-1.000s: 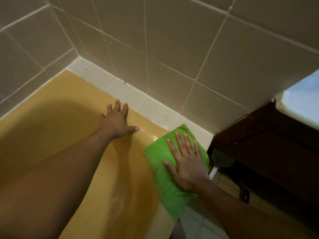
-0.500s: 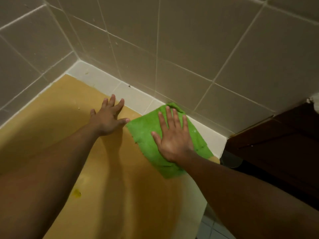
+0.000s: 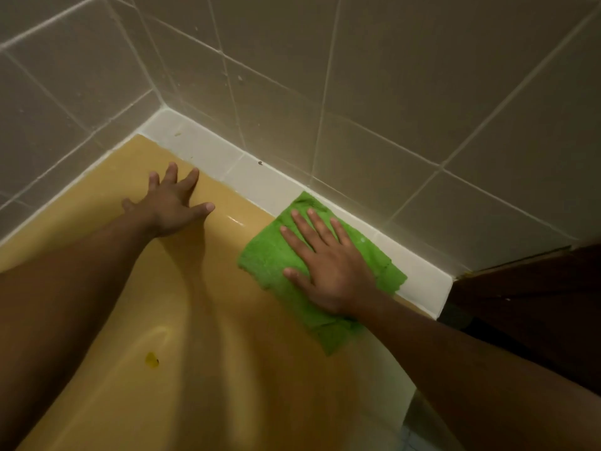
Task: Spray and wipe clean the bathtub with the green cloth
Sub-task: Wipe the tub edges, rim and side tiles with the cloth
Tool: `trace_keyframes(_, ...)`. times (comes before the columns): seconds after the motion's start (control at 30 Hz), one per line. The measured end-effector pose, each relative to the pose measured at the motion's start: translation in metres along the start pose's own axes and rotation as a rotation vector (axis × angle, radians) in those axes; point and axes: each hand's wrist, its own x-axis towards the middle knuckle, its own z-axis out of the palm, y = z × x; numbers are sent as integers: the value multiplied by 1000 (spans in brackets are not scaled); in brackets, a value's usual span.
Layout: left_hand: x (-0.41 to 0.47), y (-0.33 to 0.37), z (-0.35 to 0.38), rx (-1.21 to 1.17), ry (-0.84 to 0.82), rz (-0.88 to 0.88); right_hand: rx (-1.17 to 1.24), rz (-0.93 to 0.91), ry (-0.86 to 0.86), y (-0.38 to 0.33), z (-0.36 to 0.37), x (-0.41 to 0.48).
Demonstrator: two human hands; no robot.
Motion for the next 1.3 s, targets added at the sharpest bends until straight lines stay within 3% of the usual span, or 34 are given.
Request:
trace_keyframes(0.3,-18,50,18,-85,6,-19,49,297,18,40,1,-108)
trace_keyframes(0.5,-28,56,27,-65,4,26,77,695,66,11,16,-136)
trace_keyframes(0.6,-22,49,28,-59,15,71,84,767,62,0,16,-123)
trace_keyframes(0.73,-10,39,20,-9,-7,128,72,692,27,-8,8,-94)
trace_keyframes(0.97,19,16,-1,-26,16,101,5,381,-17,-10,-2,-28)
trace_keyframes(1.3,44,-49,-13,-23,96,104,-38,72,51,-12,-5,71)
